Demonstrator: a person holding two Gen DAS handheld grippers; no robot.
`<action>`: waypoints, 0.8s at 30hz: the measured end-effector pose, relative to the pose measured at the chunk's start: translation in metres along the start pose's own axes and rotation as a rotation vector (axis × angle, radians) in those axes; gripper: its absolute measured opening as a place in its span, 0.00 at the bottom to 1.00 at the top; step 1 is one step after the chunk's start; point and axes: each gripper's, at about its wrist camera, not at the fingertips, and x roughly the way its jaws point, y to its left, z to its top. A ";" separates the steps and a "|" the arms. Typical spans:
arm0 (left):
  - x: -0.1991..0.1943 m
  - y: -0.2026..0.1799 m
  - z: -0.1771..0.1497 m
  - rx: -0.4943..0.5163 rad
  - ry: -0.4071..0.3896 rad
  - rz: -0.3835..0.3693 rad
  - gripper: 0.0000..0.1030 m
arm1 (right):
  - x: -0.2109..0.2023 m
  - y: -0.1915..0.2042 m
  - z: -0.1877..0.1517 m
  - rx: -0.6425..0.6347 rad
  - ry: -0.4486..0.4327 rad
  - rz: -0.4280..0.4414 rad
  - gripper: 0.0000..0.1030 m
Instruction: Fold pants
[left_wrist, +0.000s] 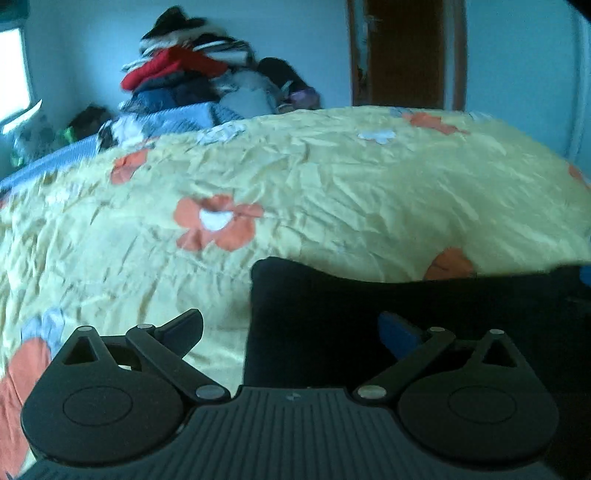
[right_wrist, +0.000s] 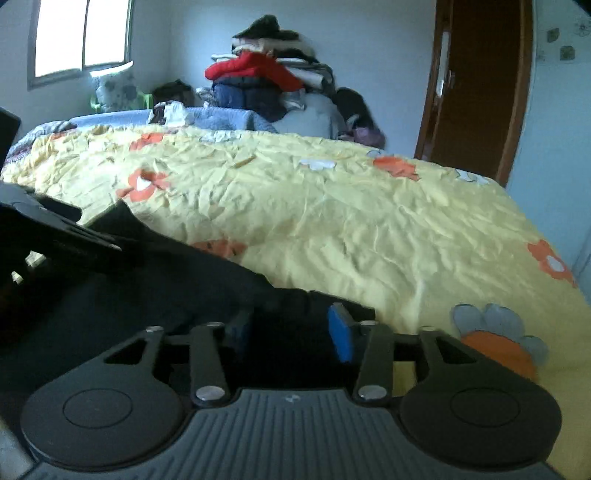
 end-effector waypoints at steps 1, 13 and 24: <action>-0.005 0.005 -0.001 -0.012 -0.015 -0.003 0.95 | -0.007 -0.006 0.002 0.038 0.004 0.009 0.47; -0.052 0.015 -0.059 0.029 0.036 -0.186 0.99 | -0.088 0.011 -0.031 -0.060 0.039 0.131 0.50; -0.070 0.038 -0.072 -0.043 0.031 -0.229 0.99 | -0.096 0.007 -0.041 -0.081 0.062 0.139 0.52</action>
